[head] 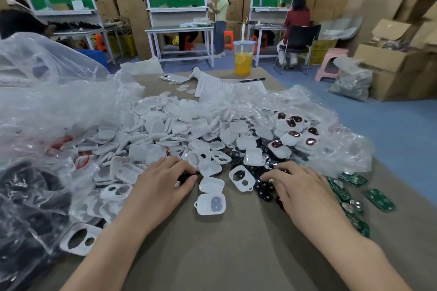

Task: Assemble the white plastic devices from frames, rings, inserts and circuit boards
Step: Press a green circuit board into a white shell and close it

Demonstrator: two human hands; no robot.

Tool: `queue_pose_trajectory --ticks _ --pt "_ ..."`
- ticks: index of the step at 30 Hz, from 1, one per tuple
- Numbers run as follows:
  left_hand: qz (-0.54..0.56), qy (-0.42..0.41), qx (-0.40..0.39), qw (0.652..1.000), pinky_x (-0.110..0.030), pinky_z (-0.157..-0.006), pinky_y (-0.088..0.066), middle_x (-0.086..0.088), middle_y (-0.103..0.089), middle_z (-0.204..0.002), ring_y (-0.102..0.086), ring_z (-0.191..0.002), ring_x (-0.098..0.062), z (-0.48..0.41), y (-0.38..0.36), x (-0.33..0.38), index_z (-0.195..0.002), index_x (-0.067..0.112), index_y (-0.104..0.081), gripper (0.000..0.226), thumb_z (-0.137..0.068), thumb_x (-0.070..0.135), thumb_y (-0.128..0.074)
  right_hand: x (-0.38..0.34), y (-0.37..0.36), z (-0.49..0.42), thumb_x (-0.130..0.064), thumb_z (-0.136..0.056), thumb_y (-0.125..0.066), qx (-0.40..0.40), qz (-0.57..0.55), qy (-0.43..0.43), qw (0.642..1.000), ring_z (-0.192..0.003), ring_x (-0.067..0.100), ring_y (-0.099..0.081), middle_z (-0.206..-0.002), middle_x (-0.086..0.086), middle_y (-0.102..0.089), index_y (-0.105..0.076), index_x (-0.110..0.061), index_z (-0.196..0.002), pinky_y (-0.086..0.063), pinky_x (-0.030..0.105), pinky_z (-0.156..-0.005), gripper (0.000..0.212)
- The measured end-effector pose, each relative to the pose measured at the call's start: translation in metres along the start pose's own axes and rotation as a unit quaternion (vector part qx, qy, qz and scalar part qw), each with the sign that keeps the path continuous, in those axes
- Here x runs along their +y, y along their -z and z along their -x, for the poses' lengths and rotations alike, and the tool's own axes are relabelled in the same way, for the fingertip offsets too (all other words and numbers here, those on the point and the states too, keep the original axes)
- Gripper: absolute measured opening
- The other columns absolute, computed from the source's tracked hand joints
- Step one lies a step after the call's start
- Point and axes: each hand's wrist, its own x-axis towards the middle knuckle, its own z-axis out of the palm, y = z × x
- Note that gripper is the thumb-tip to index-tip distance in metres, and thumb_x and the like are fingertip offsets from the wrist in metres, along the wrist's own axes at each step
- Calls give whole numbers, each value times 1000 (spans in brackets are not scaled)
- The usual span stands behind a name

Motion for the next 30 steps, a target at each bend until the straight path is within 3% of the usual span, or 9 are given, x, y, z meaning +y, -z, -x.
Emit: queue_pose_trajectory --ticks 4,8,11,18,22,24,27,30 --pt "0 1 -1 1000 -28 -88 -44 20 -60 -99 -54 -99 -7 -1 0 0 -102 32 -70 12 -94 38 -65 7 8 -10 -33 -104 -45 -49 -12 18 999 -116 10 -43 -130 -29 -47 -58 -53 -109 -31 34 -101 25" --pt "-1 2 -1 1000 -27 -87 -43 21 -60 -99 -52 -99 -6 0 0 0 -102 32 -70 11 -94 39 -65 8 12 -16 -45 -101 -49 -75 -7 27 997 -126 12 -41 -136 -26 -46 -53 -50 -126 -32 35 -107 26" --pt "-4 -1 -5 1000 -29 -88 -44 21 -59 -98 -54 -99 -7 -1 0 0 -102 32 -70 12 -94 39 -65 7 15 -18 -51 -99 -49 -85 11 21 996 -127 12 -39 -138 -23 -45 -54 -48 -128 -30 33 -106 29" --pt "-16 -7 -8 1000 -28 -86 -43 21 -59 -98 -53 -97 -6 0 2 1 -103 33 -69 12 -94 39 -64 0 20 -22 -58 -101 -36 -42 108 77 990 -132 13 -32 -138 -17 -43 -54 -40 -129 -26 33 -110 38" --pt "-19 -11 -7 1000 -26 -84 -40 22 -57 -98 -51 -95 -4 1 2 2 -102 34 -69 13 -95 42 -60 1 17 -20 -46 -106 -24 32 128 115 984 -131 14 -39 -139 -16 -47 -59 -36 -125 -29 33 -107 41" --pt "-24 -17 -8 1000 -25 -83 -39 20 -55 -99 -50 -93 -4 1 1 2 -101 32 -68 16 -98 42 -56 -3 14 -22 -38 -105 -39 89 100 125 983 -120 19 -50 -126 -12 -60 -67 -28 -115 -37 37 -99 31" --pt "-54 -39 28 997 -30 -84 -41 13 -59 -100 -58 -92 -14 -1 0 5 -100 26 -70 22 -102 38 -52 -16 7 -29 -23 -96 -65 210 -2 144 967 -86 22 -61 -95 -5 -69 -71 -17 -99 -48 34 -79 9" --pt "-77 -71 127 986 -34 -82 -39 7 -66 -95 -62 -87 -22 -4 3 9 -98 19 -72 27 -99 35 -50 -35 3 -43 -35 -101 -51 154 -280 96 943 -76 7 -61 -83 -15 -66 -69 -23 -94 -43 14 -68 23"
